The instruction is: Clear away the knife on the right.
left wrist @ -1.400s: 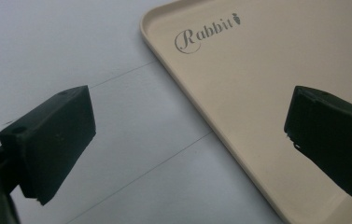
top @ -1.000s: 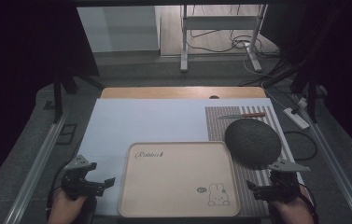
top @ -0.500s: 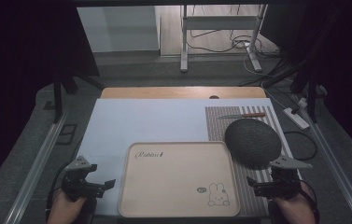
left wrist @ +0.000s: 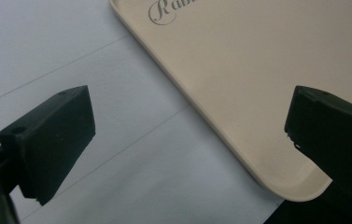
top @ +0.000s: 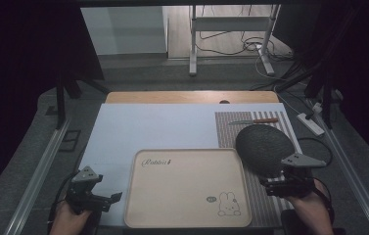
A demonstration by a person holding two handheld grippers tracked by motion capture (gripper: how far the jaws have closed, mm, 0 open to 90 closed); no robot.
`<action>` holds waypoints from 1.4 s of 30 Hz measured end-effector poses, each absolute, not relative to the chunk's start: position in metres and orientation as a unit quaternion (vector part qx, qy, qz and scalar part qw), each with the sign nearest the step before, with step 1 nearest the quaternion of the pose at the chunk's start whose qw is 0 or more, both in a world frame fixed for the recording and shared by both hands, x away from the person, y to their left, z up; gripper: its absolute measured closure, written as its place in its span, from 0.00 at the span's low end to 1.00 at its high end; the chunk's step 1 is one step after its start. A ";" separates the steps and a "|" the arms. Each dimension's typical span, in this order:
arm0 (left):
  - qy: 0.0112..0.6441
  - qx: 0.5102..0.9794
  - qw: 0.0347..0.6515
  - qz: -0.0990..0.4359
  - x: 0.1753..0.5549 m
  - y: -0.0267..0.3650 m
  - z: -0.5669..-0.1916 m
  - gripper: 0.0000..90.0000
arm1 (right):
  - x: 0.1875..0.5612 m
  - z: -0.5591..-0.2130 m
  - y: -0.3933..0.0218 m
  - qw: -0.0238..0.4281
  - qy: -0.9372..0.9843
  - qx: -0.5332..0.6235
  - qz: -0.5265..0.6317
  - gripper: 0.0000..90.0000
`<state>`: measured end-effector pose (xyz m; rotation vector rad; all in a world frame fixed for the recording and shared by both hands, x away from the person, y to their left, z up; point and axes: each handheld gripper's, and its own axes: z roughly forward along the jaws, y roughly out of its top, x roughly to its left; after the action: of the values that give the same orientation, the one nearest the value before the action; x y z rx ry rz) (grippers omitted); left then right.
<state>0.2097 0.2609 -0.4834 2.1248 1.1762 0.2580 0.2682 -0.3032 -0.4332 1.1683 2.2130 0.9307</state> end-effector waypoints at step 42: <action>0.478 0.797 0.357 0.092 0.205 0.265 -0.485 0.01 | 0.400 -0.435 -0.300 0.236 0.796 0.446 0.335 0.00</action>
<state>0.2050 0.2646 -0.4845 2.0592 1.2343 0.2380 0.4000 -0.2997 -0.4345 1.2232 2.1829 0.9179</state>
